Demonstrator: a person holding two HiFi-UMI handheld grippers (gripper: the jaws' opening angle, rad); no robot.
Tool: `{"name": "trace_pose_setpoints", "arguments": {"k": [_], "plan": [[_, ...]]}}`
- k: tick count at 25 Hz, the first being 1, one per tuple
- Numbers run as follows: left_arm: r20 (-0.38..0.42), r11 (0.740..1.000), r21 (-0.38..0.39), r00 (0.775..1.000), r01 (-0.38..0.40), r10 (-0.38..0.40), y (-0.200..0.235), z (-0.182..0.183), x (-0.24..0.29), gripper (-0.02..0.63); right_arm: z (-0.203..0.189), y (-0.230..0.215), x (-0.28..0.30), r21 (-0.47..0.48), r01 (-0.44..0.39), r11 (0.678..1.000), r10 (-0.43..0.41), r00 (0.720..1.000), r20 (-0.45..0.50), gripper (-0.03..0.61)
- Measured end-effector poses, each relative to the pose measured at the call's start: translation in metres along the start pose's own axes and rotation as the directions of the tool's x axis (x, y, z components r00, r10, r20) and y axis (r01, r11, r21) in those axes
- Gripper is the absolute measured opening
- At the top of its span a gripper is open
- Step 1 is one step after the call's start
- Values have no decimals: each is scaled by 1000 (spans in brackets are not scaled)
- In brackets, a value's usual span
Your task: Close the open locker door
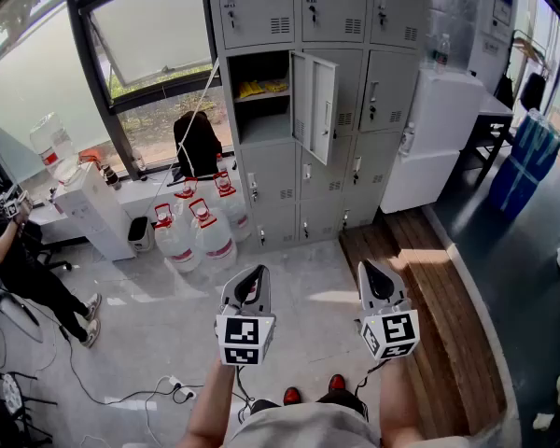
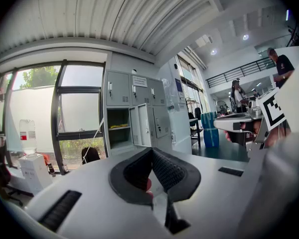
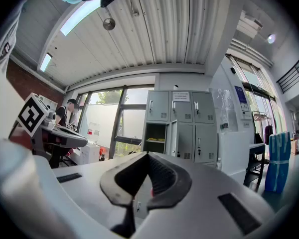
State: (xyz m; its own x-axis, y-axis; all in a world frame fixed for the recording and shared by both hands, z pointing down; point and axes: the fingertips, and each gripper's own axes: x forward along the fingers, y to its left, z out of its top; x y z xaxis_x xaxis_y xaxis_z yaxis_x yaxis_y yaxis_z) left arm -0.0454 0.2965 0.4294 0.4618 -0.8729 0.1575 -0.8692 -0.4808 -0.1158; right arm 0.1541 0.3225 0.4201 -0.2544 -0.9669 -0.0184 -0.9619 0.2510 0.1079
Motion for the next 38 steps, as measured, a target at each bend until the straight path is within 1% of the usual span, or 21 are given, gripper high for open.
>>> {"name": "trace_pose_setpoints", "arguments": {"k": [5,12,19,23,28,33,38], "plan": [[2,1000,-1,1000,4,-4,1,1,0,21,0,3,2,30,-5,1000,5,1000,-2,9],[-5,1000,-13,1000,12,-12,10,-7,8,21,-7,6,13,19,-3,1000,3,1000,-18,9],[-19,1000,-15,1000,-8,8,27,-9,47,21,-18,-12,55,30,-14,999,15,1000,-20,9],[-24,1000,-5,999,-24,24,37,-8,89,21,-29,-33,93,33,-22,999,22,1000,-16,9],[-34,998,-1,998,-57,57,53,0,163,21,-39,-78,162,40,-39,998,39,999,-7,9],[-59,996,-18,994,-93,92,65,14,241,21,-44,-125,239,65,-92,994,92,996,-9,9],[-65,991,-28,989,-132,130,77,27,309,21,-48,-163,308,61,-142,988,142,990,-12,9]]}}
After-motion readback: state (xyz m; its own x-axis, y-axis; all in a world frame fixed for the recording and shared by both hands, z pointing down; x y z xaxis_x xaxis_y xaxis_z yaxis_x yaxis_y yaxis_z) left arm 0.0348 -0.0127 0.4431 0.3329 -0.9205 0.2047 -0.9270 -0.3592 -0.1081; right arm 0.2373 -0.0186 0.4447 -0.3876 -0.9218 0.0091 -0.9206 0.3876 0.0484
